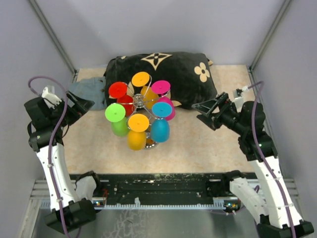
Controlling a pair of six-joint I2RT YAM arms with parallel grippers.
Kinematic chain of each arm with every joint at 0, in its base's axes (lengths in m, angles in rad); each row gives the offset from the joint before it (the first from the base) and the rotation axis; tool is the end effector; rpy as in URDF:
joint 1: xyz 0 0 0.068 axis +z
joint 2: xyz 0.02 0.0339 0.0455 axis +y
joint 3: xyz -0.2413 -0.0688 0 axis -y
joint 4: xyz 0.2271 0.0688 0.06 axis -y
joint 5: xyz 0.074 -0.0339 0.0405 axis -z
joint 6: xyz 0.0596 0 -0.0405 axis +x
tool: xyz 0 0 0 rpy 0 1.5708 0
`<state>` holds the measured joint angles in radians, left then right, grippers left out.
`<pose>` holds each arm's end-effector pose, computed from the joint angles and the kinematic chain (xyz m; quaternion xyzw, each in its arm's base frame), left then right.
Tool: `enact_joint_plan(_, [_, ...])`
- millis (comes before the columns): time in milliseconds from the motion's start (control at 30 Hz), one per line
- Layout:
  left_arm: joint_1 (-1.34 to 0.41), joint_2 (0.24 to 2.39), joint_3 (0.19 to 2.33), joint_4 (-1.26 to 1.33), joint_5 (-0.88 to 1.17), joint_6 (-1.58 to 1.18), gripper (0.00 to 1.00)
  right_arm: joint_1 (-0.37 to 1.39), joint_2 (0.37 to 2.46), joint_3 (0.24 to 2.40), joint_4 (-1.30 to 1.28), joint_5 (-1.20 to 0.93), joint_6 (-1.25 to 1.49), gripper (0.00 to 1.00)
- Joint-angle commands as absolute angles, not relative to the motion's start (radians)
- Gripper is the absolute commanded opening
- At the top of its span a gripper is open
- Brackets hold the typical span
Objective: Take the wine glass off the wine glass rack
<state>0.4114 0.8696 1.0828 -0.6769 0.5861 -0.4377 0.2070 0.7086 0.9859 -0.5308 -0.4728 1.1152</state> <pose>0.1820 0.0434 0.3493 -0.1971 0.8047 -0.2523 0.5000 0.1528 0.0598 0.3585 0.2084 0.7538 0.5115 0.3559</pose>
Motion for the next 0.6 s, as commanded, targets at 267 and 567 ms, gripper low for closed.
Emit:
enact_joint_plan(267, [0.416, 0.866, 1.051, -0.596, 0.640, -0.500, 1.00, 0.507, 0.860, 0.956, -0.135, -0.373, 1.315, 0.67])
enact_joint_plan(567, [0.416, 0.873, 1.042, -0.601, 0.642, -0.483, 1.00, 0.509, 0.876, 0.961, -0.087, -0.378, 1.334, 0.52])
